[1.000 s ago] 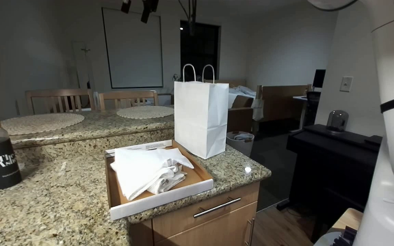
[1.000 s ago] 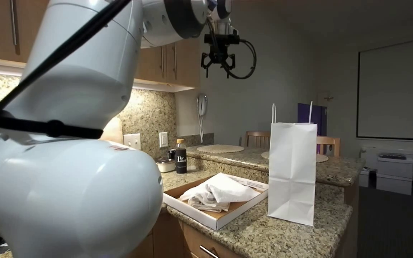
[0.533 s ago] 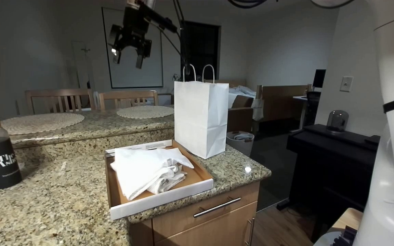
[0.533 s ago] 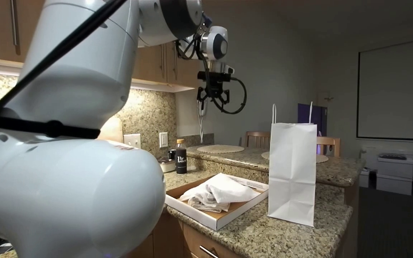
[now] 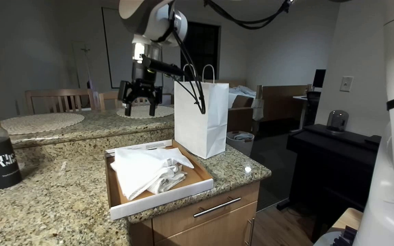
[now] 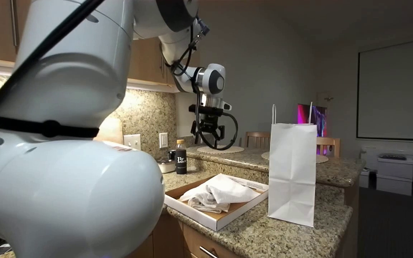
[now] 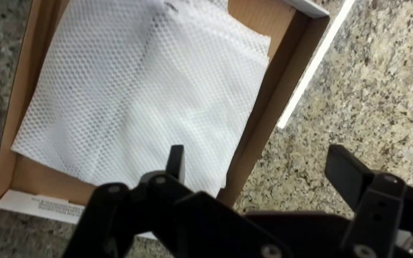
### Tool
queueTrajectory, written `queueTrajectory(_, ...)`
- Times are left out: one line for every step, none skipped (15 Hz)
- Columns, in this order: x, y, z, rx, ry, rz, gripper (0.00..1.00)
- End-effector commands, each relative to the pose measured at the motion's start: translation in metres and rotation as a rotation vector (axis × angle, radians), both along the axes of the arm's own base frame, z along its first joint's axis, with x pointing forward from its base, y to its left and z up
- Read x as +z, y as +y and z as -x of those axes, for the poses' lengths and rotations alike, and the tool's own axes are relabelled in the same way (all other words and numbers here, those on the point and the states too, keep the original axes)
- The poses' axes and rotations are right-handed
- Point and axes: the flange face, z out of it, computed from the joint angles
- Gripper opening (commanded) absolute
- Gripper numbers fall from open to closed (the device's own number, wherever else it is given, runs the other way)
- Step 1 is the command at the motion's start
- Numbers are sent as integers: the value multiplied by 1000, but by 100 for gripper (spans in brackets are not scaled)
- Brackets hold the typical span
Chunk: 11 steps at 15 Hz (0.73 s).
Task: Put one towel in the paper bag.
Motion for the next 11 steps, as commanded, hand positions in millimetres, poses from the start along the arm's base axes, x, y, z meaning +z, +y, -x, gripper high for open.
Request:
queueTrajectory(-35, -14, 46, -80, 16, 26, 100)
queueTrajectory(-45, -17, 56, -92, 17, 29, 100)
queueTrajectory(-52, -19, 63, -100, 12, 31, 100)
queueTrajectory(-49, -8, 35, -63, 34, 21, 100)
queueTrajectory(-56, -11, 44, -69, 34, 24, 100)
queueTrajectory(-58, -13, 50, -71, 36, 26, 100)
queueTrajectory(-58, -14, 53, -71, 37, 28, 100)
queueTrajectory(-56, -14, 55, -72, 34, 27, 100)
queueTrajectory(-55, -15, 56, -72, 31, 27, 100)
queueTrajectory(-53, -15, 56, -72, 29, 26, 100)
queueTrajectory(-53, -15, 56, -73, 29, 26, 100)
